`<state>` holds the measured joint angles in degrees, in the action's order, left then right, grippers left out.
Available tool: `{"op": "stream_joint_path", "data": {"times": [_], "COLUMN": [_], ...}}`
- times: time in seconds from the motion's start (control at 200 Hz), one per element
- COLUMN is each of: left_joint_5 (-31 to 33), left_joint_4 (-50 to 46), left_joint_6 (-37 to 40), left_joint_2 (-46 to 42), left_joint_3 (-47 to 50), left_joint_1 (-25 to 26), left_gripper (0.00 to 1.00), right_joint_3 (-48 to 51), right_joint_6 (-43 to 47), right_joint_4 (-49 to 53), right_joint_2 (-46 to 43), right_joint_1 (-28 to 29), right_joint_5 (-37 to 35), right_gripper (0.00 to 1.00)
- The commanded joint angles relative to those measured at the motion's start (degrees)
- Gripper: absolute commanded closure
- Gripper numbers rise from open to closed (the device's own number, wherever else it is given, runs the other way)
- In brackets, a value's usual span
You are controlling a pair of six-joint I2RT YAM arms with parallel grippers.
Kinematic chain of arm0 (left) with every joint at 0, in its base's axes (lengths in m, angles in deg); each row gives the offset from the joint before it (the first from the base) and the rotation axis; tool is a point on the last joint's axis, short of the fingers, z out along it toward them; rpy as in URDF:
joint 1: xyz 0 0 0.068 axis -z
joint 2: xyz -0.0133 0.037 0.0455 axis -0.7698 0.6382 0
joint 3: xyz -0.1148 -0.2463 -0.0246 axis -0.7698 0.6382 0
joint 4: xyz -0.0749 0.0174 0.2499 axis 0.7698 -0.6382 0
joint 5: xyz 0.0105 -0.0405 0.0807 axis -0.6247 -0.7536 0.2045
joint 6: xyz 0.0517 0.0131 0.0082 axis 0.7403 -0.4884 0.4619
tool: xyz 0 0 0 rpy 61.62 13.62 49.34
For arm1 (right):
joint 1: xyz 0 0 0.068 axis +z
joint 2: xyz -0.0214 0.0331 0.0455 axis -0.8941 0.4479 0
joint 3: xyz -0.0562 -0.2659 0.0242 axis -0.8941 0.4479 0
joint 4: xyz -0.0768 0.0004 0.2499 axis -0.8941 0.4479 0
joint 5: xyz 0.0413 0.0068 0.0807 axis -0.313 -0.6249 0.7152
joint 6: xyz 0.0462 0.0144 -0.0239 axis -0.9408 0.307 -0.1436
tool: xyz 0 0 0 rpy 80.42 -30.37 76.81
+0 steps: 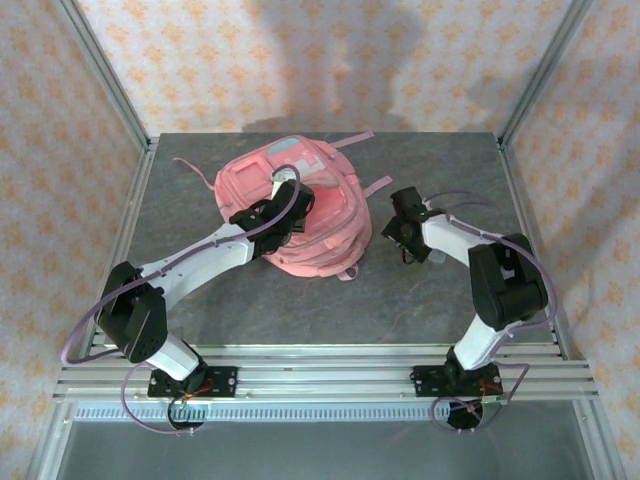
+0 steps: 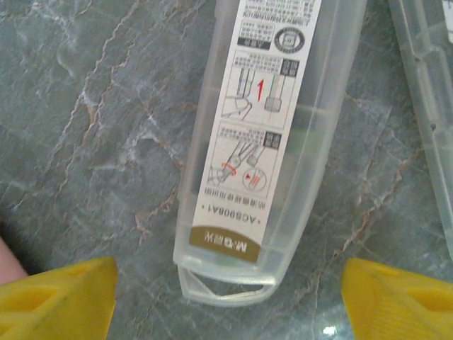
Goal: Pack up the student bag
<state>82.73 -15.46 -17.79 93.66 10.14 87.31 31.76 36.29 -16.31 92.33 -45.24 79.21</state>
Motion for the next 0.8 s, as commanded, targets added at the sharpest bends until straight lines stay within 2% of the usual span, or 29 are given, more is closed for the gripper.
{"op": "stream_joint_path", "data": {"times": [0.0,0.125,0.265,0.425,0.576,0.796], "left_joint_5": [0.01,-0.39,-0.24,-0.84,-1.79,-2.73], "left_joint_4": [1.57,1.57,1.32,1.44,1.66,2.18], "left_joint_6": [-1.68,-1.81,-1.85,-1.92,-2.02,-2.42], "left_joint_2": [-1.92,-1.8,-1.74,-1.91,-1.92,-1.54], "left_joint_3": [-1.89,-1.98,-1.81,-1.8,-2.57,-3.47], "left_joint_1": [-0.26,-0.32,-0.32,-0.58,-0.89,-1.11], "left_gripper": [1.0,1.0,1.0,1.0,1.0,1.0], "right_joint_3": [-2.23,-3.71,-3.52,0.03,3.35,7.16], "right_joint_6": [-1.48,-0.92,0.61,2.56,5.5,11.7], "right_joint_4": [0.39,0.12,-0.96,-3.21,-3.67,-5.17], "right_joint_2": [2.34,5.22,6.28,2.24,-5.83,-21.57], "right_joint_1": [-0.59,-0.86,-0.89,-0.88,-0.84,1.13], "right_joint_5": [-4.11,-4.95,-3.58,-1.52,0.49,9.06], "right_gripper": [0.22,0.29,0.53,0.67,0.69,0.73]}}
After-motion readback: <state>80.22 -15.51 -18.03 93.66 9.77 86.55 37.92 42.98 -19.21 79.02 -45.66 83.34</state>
